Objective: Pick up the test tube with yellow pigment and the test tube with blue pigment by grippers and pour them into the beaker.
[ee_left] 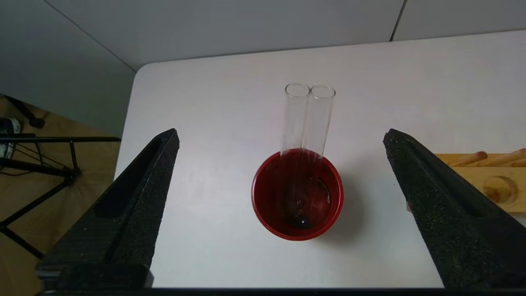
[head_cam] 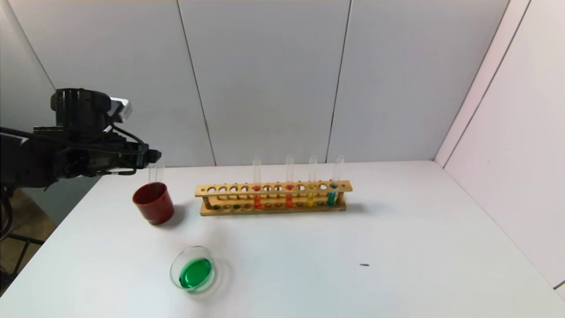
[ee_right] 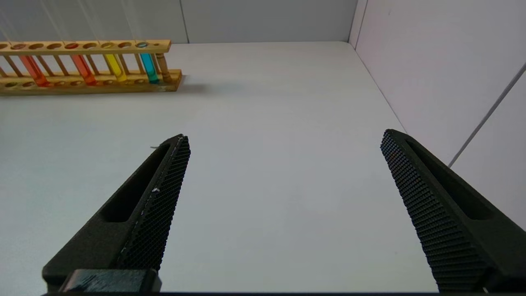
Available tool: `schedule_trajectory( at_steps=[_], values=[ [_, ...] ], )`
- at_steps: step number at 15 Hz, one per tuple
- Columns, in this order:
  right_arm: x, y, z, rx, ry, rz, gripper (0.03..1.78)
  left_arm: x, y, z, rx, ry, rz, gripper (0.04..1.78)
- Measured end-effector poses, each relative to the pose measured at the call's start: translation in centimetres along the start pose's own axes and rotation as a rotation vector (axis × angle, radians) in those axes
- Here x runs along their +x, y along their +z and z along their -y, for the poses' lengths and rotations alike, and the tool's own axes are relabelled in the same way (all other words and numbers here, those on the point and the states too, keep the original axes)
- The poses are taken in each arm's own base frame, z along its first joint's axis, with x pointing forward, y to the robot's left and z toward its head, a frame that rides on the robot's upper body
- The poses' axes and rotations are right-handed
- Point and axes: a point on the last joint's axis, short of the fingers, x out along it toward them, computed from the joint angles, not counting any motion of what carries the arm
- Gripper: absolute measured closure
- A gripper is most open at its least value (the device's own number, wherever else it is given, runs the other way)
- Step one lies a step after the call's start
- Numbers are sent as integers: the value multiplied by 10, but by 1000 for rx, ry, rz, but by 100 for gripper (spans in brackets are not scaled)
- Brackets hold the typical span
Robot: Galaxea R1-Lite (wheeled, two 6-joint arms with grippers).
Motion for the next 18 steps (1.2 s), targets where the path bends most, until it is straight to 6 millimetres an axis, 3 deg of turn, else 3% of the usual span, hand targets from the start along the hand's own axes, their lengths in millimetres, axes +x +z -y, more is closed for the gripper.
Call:
schedule_trajectory(
  at_steps=[3,7,12,15,18],
  values=[
    [0,0,0,0,0,0,11,-32,5,-11,-13,17,42,7],
    [0,0,0,0,0,0,11,-92,-2,-35,-50,74,105,7],
    [0,0,0,0,0,0,11,-185,-25,-57,-72,112,197,7],
    [0,0,0,0,0,0,11,-249,-47,-56,-70,102,241,7],
    [0,0,0,0,0,0,11,-300,-76,-51,-61,45,244,7]
  ],
)
